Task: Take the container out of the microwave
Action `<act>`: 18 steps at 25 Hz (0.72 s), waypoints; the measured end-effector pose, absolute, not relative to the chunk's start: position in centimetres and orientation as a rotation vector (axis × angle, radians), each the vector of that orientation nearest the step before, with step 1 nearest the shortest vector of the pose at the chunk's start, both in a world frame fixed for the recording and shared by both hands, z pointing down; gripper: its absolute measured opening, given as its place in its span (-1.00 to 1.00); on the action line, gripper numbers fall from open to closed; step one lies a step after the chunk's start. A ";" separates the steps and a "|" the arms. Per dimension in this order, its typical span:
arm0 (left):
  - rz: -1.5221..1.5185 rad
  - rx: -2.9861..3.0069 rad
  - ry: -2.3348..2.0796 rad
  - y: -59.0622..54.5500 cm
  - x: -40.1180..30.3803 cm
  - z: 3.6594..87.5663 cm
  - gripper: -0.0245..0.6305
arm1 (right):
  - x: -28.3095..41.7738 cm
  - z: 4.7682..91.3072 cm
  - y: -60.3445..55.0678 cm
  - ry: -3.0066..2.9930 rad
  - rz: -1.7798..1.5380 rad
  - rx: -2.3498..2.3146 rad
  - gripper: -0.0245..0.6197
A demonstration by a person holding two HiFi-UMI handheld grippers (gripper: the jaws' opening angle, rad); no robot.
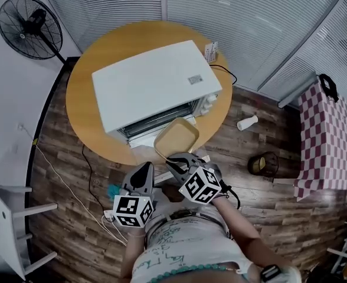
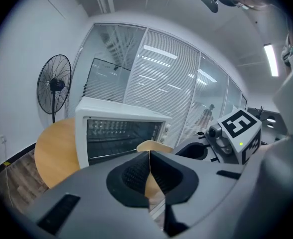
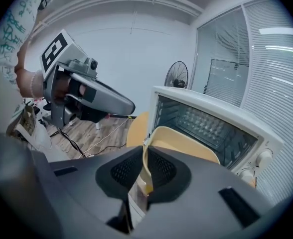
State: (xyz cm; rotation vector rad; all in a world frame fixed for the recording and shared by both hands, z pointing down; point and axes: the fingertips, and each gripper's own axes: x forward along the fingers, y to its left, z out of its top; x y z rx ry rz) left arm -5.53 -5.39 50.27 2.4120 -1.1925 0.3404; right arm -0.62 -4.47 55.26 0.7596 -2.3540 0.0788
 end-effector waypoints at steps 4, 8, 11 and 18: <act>0.328 2.408 -1.215 -5.1 -5.2 50.1 -0.88 | -0.9 53.6 -4.5 -2.418 0.053 0.711 -0.85; 0.313 2.410 -1.244 -5.4 -5.1 49.6 -0.88 | -1.0 51.7 -4.9 -2.472 0.033 0.678 -0.85; 0.309 2.418 -1.259 -5.6 -5.1 49.1 -0.88 | -1.1 50.8 -5.1 -2.492 0.034 0.659 -0.85; 0.305 2.452 -1.260 -5.9 -4.1 48.2 -0.88 | -0.6 50.3 -5.2 -2.496 0.044 0.619 -0.85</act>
